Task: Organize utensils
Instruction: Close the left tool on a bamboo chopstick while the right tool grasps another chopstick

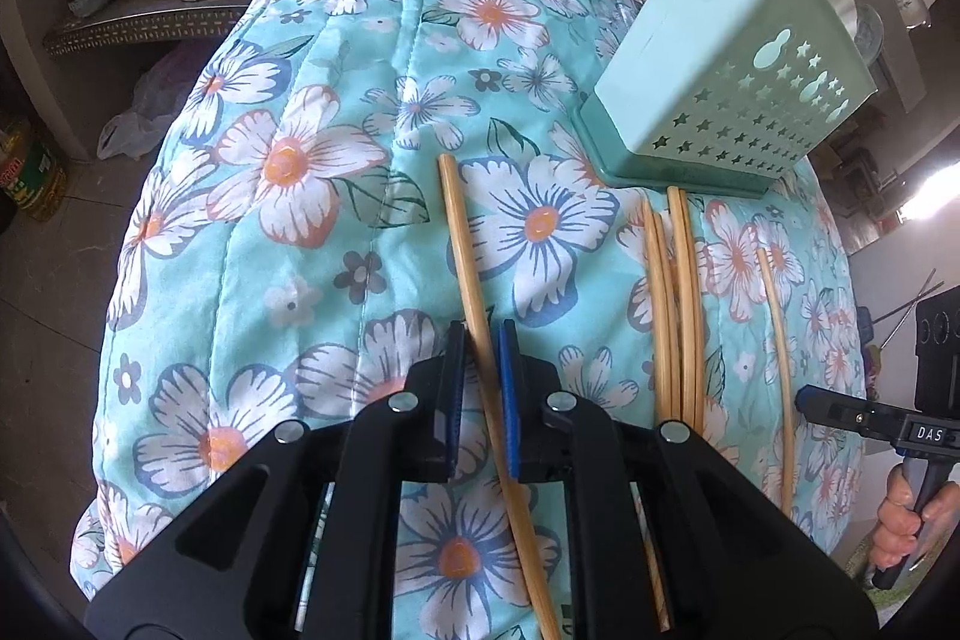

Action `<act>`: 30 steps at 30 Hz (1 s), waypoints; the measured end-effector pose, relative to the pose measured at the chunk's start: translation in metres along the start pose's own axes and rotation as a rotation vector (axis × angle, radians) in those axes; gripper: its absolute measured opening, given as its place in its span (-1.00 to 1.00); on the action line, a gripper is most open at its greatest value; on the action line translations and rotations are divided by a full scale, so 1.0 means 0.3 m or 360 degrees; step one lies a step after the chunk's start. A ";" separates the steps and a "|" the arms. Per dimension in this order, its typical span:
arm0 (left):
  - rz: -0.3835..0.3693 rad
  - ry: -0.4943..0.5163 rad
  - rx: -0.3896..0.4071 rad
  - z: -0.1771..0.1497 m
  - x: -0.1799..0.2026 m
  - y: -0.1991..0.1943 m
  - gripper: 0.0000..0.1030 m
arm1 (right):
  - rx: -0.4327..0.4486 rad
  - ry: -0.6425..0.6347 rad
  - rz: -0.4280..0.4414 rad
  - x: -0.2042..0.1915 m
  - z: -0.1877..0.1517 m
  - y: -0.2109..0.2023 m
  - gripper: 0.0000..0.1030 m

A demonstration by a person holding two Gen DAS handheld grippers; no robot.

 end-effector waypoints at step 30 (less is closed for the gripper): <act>0.0197 0.0077 0.0024 0.191 -0.019 0.125 -0.62 | 0.0163 -0.0308 -0.0294 -0.033 0.252 0.171 -0.33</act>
Point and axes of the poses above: each gripper's, at about its wrist camera, not at the fingertips, and y roughly the way its jaws point, x to its right, z to its top, the point moved 10 cm from there along y, roughly the way its jaws point, and after that the axes turned 10 degrees about x, right-handed, at the moved point
